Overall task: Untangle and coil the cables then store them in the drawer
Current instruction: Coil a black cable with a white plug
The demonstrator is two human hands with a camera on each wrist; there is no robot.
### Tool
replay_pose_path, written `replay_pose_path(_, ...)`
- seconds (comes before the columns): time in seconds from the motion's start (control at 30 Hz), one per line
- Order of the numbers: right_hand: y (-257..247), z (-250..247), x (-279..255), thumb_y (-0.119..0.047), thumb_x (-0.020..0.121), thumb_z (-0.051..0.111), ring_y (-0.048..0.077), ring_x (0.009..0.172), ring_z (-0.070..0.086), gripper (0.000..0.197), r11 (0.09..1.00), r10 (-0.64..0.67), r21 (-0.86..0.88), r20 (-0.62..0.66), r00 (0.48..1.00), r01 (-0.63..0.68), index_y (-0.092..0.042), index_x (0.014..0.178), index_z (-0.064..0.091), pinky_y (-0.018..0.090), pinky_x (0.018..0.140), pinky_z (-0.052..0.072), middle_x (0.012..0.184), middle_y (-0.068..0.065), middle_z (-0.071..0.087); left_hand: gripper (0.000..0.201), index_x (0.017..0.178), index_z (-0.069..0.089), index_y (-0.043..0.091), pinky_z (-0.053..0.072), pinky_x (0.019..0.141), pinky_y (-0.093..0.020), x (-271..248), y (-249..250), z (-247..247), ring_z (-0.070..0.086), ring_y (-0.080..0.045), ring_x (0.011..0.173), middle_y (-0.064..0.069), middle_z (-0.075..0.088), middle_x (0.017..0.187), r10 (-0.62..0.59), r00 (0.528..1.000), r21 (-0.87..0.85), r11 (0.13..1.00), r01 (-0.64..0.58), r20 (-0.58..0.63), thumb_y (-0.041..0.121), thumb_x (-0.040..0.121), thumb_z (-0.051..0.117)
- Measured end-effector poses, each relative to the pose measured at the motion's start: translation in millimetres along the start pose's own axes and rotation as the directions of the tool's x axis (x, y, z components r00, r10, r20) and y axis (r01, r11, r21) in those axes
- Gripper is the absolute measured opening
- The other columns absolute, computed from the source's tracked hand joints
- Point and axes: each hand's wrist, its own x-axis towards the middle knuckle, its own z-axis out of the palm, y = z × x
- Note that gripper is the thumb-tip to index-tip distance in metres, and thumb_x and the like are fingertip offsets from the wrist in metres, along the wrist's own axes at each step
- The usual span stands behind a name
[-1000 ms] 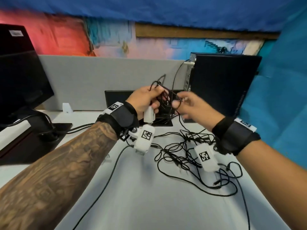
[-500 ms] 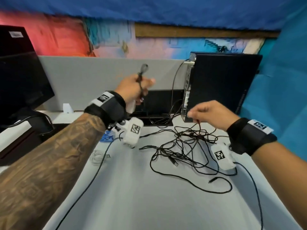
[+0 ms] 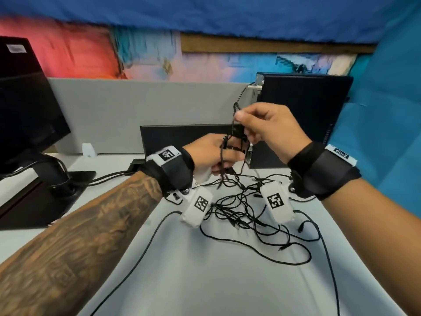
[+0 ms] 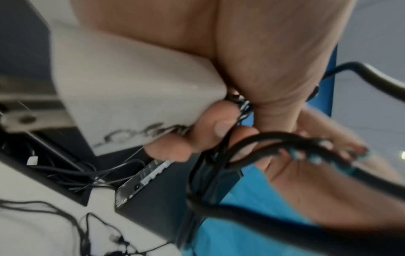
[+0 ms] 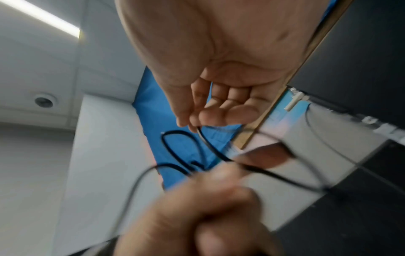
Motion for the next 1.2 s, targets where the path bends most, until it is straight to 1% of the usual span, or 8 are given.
replay_pose_path(0.23,-5,12,-6,-0.018,0.101,0.061,0.011,0.061,0.06,0.011,0.992,-0.071,0.106,0.044,0.997,0.066,-0.01,0.106,0.067,0.022,0.057,0.052,0.076,0.003,0.07,0.015,0.09,0.064,0.009,0.028,0.046,-0.026,5,-14,-2,0.03,-0.015,0.048,-0.007,0.039,0.057,0.094,0.952,-0.216,0.963,-0.161,-0.292,0.017,0.1,0.055)
replay_pose_path(0.33,33,13,-21,-0.028,0.099,0.064,0.003,0.062,0.06,0.015,0.991,0.05,-0.126,0.14,0.989,-0.032,-0.013,0.099,0.062,0.019,0.059,0.049,0.08,0.002,0.067,0.024,0.082,0.06,0.012,0.026,0.048,-0.029,2,-11,-32,0.03,-0.013,0.044,0.007,0.04,0.047,0.035,0.891,-0.277,0.944,-0.178,-0.453,0.019,0.102,0.048)
replay_pose_path(0.4,66,19,-33,-0.041,0.095,0.066,0.004,0.082,0.064,0.024,0.901,0.252,-0.426,0.374,0.893,-0.075,-0.018,0.103,0.066,0.024,0.074,0.05,0.1,-0.004,0.07,0.026,0.081,0.06,0.014,0.026,0.047,-0.029,-3,-12,-50,0.028,-0.014,0.045,0.008,0.039,0.048,0.035,0.873,-0.271,0.944,-0.188,-0.486,0.021,0.102,0.047)
replay_pose_path(0.53,114,35,-55,-0.051,0.089,0.071,0.015,0.127,0.053,0.054,0.629,0.573,-0.774,0.531,0.624,0.081,-0.034,0.139,0.058,0.031,0.108,0.042,0.14,-0.01,0.056,0.021,0.08,0.063,0.016,0.026,0.048,-0.029,-12,-15,-70,0.028,-0.014,0.045,0.006,0.039,0.052,0.034,0.897,-0.253,0.954,-0.161,-0.44,0.028,0.095,0.053)
replay_pose_path(0.9,125,-23,-38,-0.026,0.084,0.069,0.018,0.1,0.066,0.016,0.255,0.793,-0.959,0.281,0.54,0.125,-0.028,0.098,0.076,0.03,0.086,0.054,0.102,-0.007,0.072,0.023,0.093,0.064,0.006,0.033,0.038,-0.019,-41,-14,-77,0.03,-0.013,0.047,0.003,0.041,0.054,-0.062,0.972,-0.093,0.995,0.041,-0.228,0.024,0.101,0.052)
replay_pose_path(1.0,117,-27,-27,-0.036,0.094,0.06,0.02,0.111,0.063,0.022,0.293,0.651,-0.954,0.252,0.716,0.069,-0.027,0.11,0.073,0.036,0.097,0.053,0.124,-0.003,0.068,0.02,0.103,0.065,0.001,0.035,0.04,-0.02,-44,-15,-65,0.03,-0.017,0.051,-0.001,0.049,0.059,-0.142,0.983,-0.091,0.987,0.132,-0.112,0.02,0.097,0.06)
replay_pose_path(1.1,85,-15,-18,-0.044,0.101,0.055,0.011,0.108,0.063,0.025,0.844,0.193,-0.521,0.072,0.979,-0.128,-0.03,0.119,0.066,0.029,0.089,0.052,0.118,-0.009,0.066,0.049,0.13,0.054,0.008,0.044,0.048,-0.028,-45,-17,-52,0.046,-0.02,0.057,-0.004,0.062,0.096,-0.177,0.982,0.034,0.983,0.179,-0.058,0.008,0.085,0.074)
replay_pose_path(1.2,35,7,-11,-0.05,0.101,0.051,0.007,0.11,0.064,0.033,0.991,-0.007,-0.136,-0.062,0.998,-0.001,-0.028,0.124,0.061,0.027,0.091,0.051,0.118,-0.009,0.067,0.054,0.131,0.049,0.012,0.047,0.06,-0.035,-45,-15,-41,0.053,-0.025,0.069,-0.004,0.058,0.108,-0.169,0.982,0.067,0.982,0.175,-0.083,0.001,0.084,0.072)
